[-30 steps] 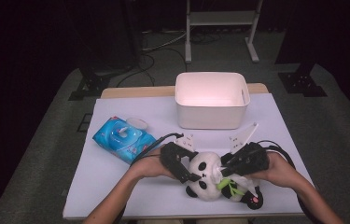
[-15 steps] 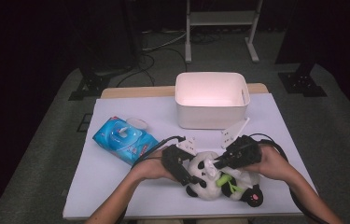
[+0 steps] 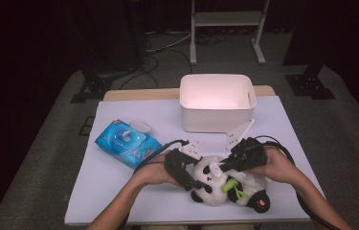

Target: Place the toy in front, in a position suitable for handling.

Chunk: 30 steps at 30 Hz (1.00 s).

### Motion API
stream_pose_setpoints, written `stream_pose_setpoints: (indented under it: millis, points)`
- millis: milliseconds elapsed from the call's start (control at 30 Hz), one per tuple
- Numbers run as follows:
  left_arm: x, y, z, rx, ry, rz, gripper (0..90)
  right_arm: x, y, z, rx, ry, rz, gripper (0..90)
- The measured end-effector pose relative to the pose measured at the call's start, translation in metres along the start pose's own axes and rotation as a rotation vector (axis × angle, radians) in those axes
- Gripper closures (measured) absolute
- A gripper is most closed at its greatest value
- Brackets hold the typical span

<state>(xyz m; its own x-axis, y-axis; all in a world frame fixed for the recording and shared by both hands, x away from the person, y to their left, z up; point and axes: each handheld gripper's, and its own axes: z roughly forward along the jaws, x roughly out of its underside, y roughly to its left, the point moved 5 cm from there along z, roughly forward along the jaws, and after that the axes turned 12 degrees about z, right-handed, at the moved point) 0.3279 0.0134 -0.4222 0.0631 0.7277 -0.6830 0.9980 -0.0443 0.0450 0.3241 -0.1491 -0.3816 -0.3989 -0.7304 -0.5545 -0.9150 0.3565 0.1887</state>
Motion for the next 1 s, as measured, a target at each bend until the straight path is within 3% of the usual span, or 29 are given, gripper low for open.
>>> stream_pose_setpoints:
  millis: [167,467,700,1000]
  points:
    - [-0.003,0.002,-0.007,-0.002,-0.034,-0.022,13.9,0.008,0.002,-0.001,0.000,-0.004,0.007,84.6]
    - [-0.004,0.001,-0.001,0.019,-0.019,-0.006,16.0,0.017,0.003,-0.004,-0.005,0.015,0.016,84.6]
    - [-0.003,-0.001,0.001,0.011,0.000,0.011,16.1,0.004,0.004,-0.006,0.029,0.044,-0.011,84.4]
    - [-0.003,-0.004,0.001,-0.002,-0.003,0.025,16.2,-0.016,0.003,0.000,0.024,0.059,-0.031,84.3]
